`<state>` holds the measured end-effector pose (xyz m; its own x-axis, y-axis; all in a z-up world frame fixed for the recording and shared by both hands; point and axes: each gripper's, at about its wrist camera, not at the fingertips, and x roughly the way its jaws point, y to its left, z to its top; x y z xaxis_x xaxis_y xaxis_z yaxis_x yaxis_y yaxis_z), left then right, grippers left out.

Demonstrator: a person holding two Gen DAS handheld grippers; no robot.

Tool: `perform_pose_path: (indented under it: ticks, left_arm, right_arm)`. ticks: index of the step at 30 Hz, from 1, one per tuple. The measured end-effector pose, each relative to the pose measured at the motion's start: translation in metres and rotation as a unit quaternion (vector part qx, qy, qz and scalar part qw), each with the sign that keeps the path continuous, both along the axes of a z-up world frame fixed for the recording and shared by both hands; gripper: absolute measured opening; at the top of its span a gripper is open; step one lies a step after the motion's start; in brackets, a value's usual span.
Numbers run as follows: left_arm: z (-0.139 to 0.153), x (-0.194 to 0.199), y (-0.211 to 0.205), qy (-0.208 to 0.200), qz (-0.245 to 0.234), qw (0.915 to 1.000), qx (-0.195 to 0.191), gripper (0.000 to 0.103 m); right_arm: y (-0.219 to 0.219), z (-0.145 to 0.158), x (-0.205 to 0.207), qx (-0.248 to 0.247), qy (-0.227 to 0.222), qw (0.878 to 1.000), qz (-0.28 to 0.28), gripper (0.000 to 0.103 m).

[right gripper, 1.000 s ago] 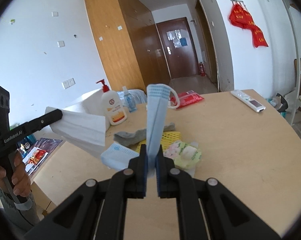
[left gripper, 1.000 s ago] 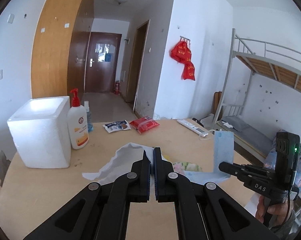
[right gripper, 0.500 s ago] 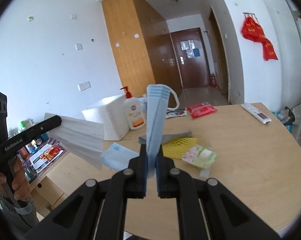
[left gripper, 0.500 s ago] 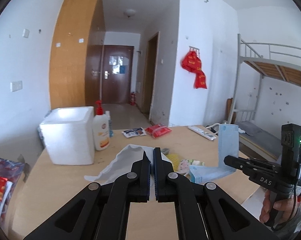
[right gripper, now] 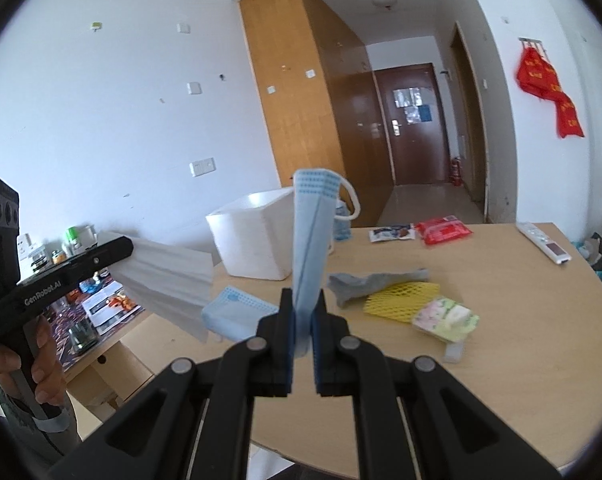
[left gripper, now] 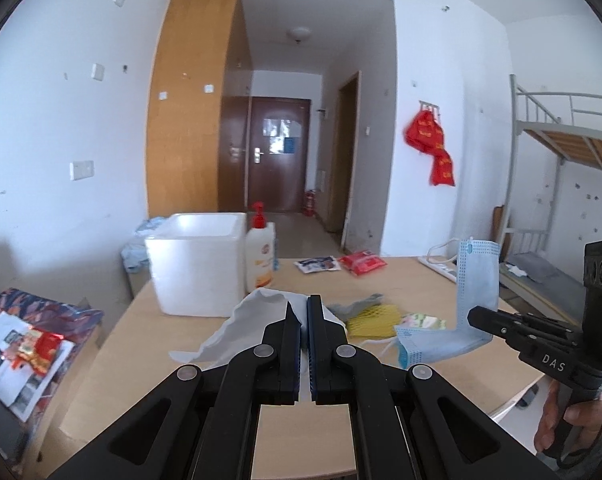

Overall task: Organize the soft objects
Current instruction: 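Lift and carry the tissue and mask in both tools toward the white foam box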

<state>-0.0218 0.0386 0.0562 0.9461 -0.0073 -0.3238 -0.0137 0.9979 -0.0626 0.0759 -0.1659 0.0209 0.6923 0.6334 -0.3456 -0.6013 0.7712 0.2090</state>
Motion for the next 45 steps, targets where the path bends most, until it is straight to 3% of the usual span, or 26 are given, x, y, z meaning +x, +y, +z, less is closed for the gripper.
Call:
perform_pose_path:
  ticks: [19,45]
  left_arm:
    - [-0.008,-0.03,0.045,0.002,0.089,0.996,-0.006,0.003]
    - [-0.007,-0.018,0.057,0.005,0.09,0.9959,-0.011,0.003]
  right_arm:
    - [0.06,0.004,-0.004,-0.01,-0.006,0.996,0.084,0.01]
    - [0.083,0.005,0.008,-0.027,-0.005,0.995,0.095,0.01]
